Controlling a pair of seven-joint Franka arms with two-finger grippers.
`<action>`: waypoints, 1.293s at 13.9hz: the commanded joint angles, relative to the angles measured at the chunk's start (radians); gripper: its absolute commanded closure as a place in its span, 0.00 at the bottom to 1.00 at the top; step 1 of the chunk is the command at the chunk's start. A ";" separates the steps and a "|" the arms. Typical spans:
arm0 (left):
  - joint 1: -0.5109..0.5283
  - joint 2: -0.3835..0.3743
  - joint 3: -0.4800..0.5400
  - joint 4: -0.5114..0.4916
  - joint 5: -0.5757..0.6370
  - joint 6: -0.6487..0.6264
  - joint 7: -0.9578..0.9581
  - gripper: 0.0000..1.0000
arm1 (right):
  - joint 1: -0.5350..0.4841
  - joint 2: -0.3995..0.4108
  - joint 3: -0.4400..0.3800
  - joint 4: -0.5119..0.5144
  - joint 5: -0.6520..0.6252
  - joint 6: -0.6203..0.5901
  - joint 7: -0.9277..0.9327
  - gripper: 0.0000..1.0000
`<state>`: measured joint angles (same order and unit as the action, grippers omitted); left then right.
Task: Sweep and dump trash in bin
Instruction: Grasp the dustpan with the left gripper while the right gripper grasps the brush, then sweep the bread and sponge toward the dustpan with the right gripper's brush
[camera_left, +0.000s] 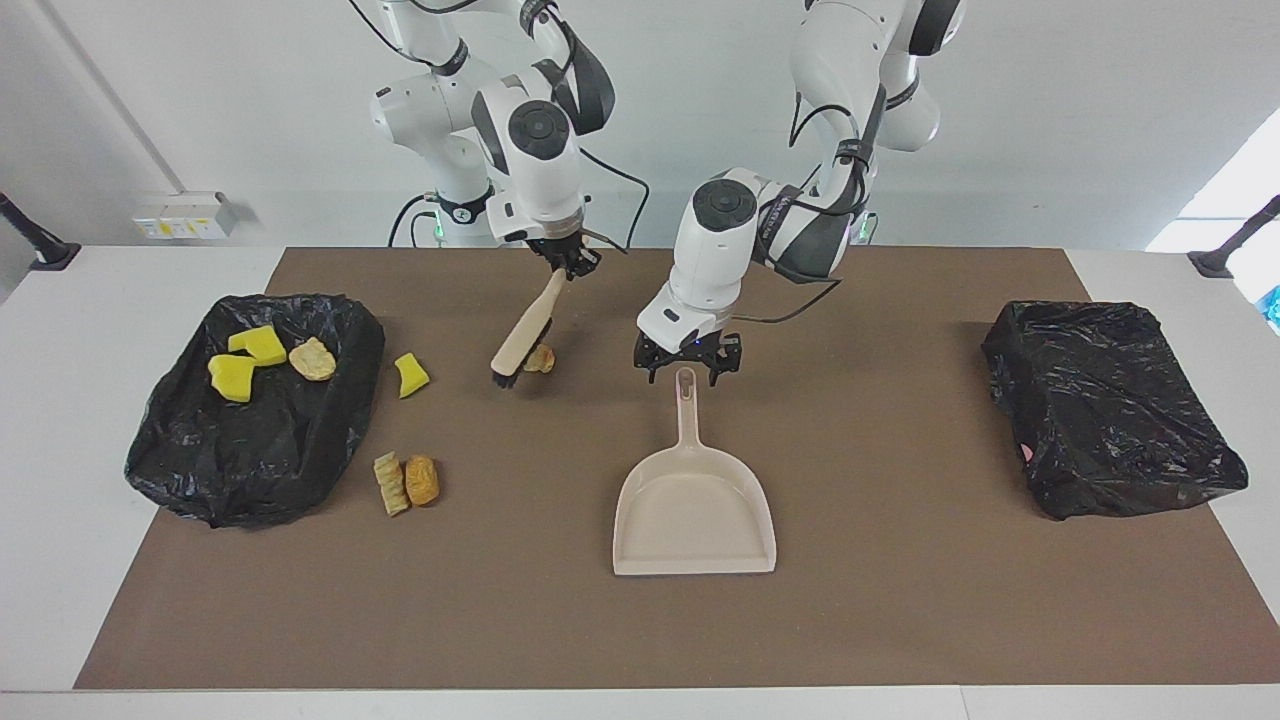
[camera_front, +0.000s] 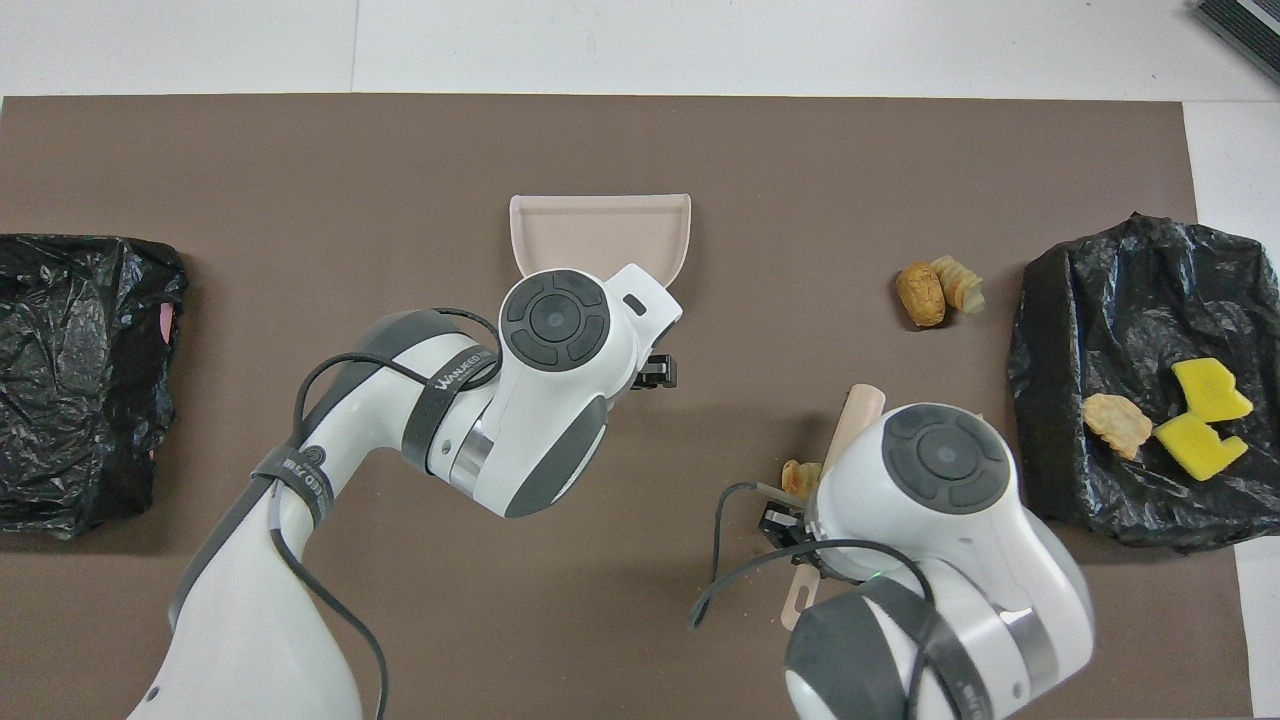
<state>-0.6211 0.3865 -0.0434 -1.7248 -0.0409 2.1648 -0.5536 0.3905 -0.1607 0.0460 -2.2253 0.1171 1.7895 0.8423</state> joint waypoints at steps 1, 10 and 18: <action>0.015 0.072 0.013 0.079 0.035 -0.035 0.088 0.00 | -0.115 -0.033 0.011 -0.011 -0.045 -0.033 -0.170 1.00; 0.024 0.087 0.011 0.151 0.058 -0.106 0.179 0.00 | -0.427 -0.076 0.011 -0.114 -0.155 0.037 -0.664 1.00; 0.003 0.095 0.013 0.134 0.046 -0.072 0.173 0.28 | -0.398 -0.007 0.017 -0.149 -0.200 0.126 -0.730 1.00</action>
<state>-0.6061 0.4642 -0.0403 -1.6047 0.0026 2.0888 -0.3767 -0.0365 -0.1845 0.0575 -2.3622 -0.0642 1.8907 0.1341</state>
